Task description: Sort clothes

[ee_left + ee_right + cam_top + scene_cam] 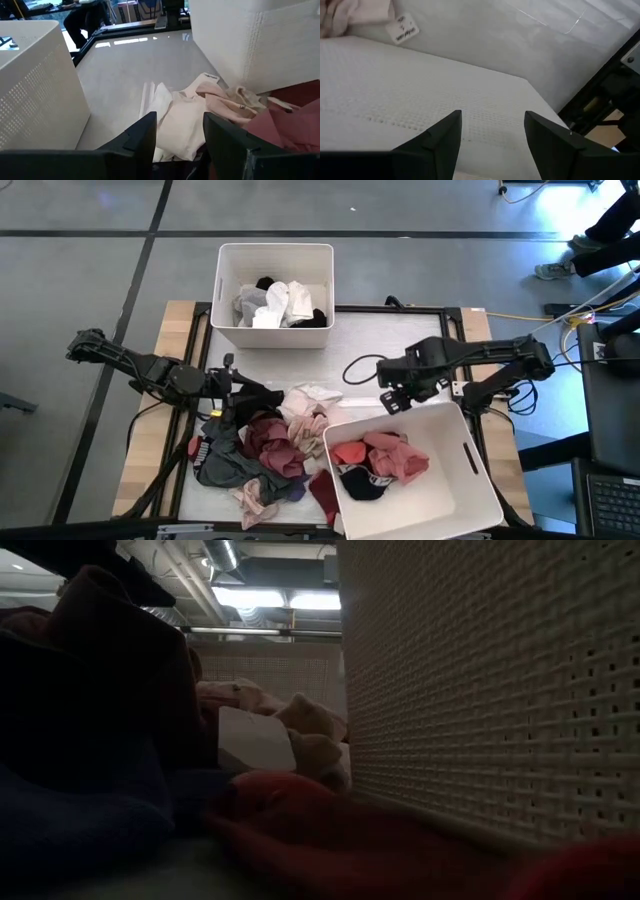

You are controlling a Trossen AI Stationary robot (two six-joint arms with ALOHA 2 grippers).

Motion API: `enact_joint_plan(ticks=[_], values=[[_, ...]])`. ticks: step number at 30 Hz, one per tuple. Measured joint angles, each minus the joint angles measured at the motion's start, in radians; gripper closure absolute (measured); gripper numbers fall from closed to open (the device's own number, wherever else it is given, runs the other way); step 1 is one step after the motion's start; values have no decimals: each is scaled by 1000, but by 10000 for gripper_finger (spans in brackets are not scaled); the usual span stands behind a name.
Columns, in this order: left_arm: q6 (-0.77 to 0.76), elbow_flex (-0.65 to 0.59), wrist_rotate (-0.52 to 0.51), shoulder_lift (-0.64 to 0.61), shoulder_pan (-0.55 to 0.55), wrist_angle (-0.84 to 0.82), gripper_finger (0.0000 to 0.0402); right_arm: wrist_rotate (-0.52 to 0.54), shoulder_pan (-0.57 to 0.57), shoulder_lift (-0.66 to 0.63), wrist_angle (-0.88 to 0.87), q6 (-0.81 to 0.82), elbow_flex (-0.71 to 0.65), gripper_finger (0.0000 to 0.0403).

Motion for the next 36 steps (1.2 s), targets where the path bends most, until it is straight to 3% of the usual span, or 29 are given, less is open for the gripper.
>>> enact_joint_plan(ticks=[5,9,12,15,18,22,36], values=[[3,0,0,0,0,2,249,58,-6,-8,1,-49,102,188],[22,0,0,0,0,11,249,177,-37,-9,37,-166,256,188],[33,0,0,0,0,10,249,311,-59,-11,219,-355,315,188],[32,0,0,0,0,10,249,356,-60,2,476,-569,309,188],[32,0,0,0,0,7,249,329,-56,45,667,-745,297,188],[27,0,0,0,0,4,249,249,-64,134,760,-848,294,188],[0,1,-1,0,0,-9,249,219,-70,435,831,-873,294,188]])
